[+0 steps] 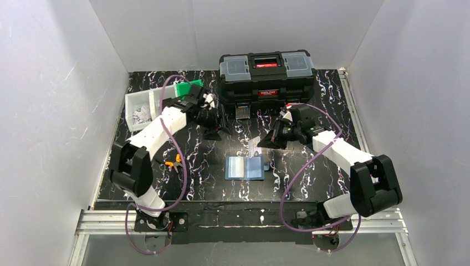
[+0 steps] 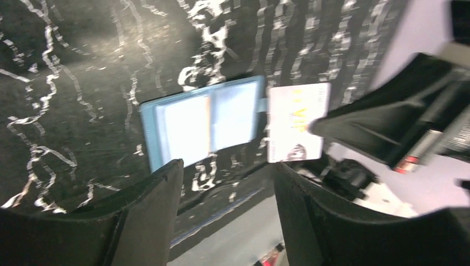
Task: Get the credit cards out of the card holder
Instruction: Remove the credit card from the card holder, then place the credit card in the storage box.
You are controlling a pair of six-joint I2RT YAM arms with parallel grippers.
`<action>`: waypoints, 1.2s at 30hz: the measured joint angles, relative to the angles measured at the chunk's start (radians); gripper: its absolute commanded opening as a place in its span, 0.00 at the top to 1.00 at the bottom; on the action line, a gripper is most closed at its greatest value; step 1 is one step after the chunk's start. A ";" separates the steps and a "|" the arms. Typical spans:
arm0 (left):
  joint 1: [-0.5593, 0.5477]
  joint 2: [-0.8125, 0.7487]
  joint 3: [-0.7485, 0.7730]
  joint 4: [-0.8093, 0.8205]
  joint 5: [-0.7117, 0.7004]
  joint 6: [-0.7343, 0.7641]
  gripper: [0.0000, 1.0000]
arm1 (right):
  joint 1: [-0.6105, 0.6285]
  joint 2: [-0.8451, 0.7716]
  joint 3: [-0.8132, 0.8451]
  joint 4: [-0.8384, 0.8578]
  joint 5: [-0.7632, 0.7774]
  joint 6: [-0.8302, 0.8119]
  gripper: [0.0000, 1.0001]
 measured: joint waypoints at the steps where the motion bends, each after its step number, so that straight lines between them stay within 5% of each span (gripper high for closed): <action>1: 0.020 -0.026 -0.014 0.029 0.035 -0.016 0.40 | -0.001 0.000 0.003 0.007 -0.013 0.017 0.99; 10: 0.046 -0.078 -0.189 0.319 0.307 -0.227 0.40 | -0.003 0.018 0.024 0.188 -0.146 0.208 0.99; 20: 0.047 -0.078 -0.256 0.574 0.432 -0.414 0.46 | 0.020 0.071 0.055 0.316 -0.202 0.323 0.99; 25: 0.047 -0.078 -0.272 0.648 0.455 -0.467 0.63 | 0.035 0.079 0.055 0.366 -0.218 0.362 0.99; 29: 0.049 -0.078 -0.283 0.683 0.460 -0.500 0.91 | 0.036 0.079 0.055 0.399 -0.224 0.382 0.99; 31: 0.052 -0.078 -0.289 0.688 0.461 -0.512 1.00 | 0.036 0.079 0.055 0.413 -0.225 0.383 0.86; 36: 0.053 -0.087 -0.288 0.697 0.463 -0.511 1.00 | 0.042 0.084 0.058 0.366 -0.219 0.359 0.27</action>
